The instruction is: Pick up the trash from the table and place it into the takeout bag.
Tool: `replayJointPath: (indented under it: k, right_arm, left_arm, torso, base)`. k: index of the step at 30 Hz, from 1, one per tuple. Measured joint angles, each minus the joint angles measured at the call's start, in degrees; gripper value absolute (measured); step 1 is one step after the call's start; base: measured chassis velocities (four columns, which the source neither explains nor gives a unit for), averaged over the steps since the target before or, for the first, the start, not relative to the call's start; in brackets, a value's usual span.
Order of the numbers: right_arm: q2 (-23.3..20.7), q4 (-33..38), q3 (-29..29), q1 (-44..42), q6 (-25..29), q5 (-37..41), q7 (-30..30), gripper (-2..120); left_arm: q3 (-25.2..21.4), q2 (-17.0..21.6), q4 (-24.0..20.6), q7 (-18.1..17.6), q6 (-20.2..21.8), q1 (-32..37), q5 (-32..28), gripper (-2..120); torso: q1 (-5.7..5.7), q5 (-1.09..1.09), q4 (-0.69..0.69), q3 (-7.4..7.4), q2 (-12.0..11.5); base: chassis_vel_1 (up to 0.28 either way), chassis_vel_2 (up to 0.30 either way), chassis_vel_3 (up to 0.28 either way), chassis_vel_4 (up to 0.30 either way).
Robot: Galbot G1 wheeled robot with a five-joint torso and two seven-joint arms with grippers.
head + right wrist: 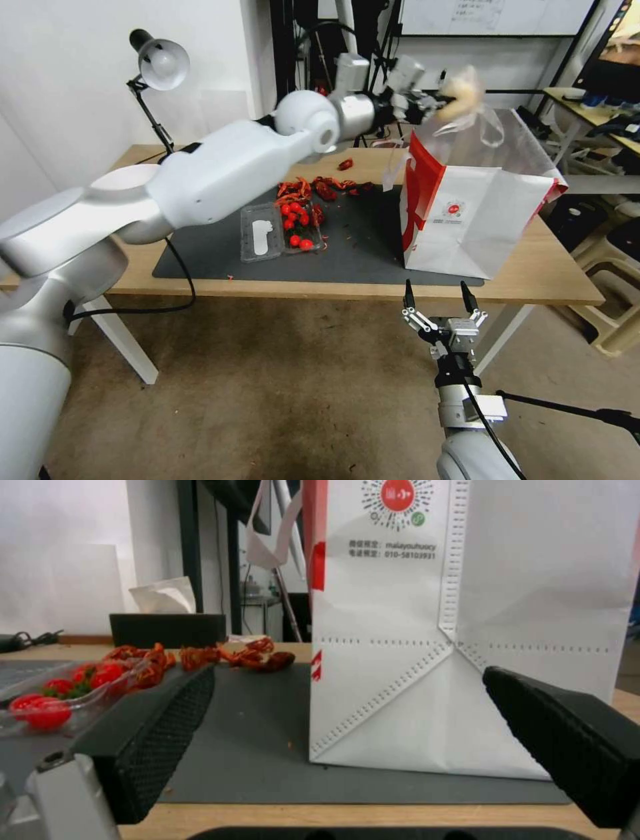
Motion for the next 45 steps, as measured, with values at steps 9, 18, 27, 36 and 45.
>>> replayJointPath:
  k: [9, 18, 27, 36, 45]
  right_arm:
    - [0.36, 0.16, 0.14, -0.02, 0.24, 0.11, 0.03, 100]
    - [0.35, 0.26, -0.06, 0.18, 0.26, 0.16, 0.03, 100]
    - [0.23, 0.43, 0.01, 0.12, 0.26, 0.22, 0.08, 100]
    - [0.21, 0.93, 0.22, 0.1, -0.04, 0.24, 0.19, 100]
    - [0.29, 1.27, 0.22, -0.16, -0.24, 0.1, 0.2, 100]
  left_arm:
    - [2.71, -0.45, 0.76, 0.01, 0.72, -0.09, 1.12, 15]
    - [3.04, 0.08, 0.04, -0.73, 1.36, -0.65, 1.0, 50]
    - [1.69, 0.4, -0.58, -1.71, 1.29, -0.3, 0.63, 79]
    - [-10.92, 5.6, -5.61, -10.16, -0.51, 6.77, -1.68, 100]
    - [-16.87, 10.91, -9.24, -14.17, -2.15, 14.42, -1.79, 100]
  torso:
    - [0.0, -0.02, 0.01, 0.0, 0.0]
    - [0.0, -0.01, 0.01, 0.0, 0.0]
    - [0.0, -0.01, 0.01, 0.0, 0.0]
    - [-0.01, -0.02, 0.01, 0.0, 0.0]
    - [0.0, -0.03, 0.02, 0.0, 0.0]
  base:
    - [0.0, 0.0, 0.0, 0.0]
    - [0.0, 0.0, 0.0, 0.0]
    - [0.0, 0.0, 0.0, 0.0]
    - [0.0, 0.0, 0.0, 0.0]
    - [0.0, 0.0, 0.0, 0.0]
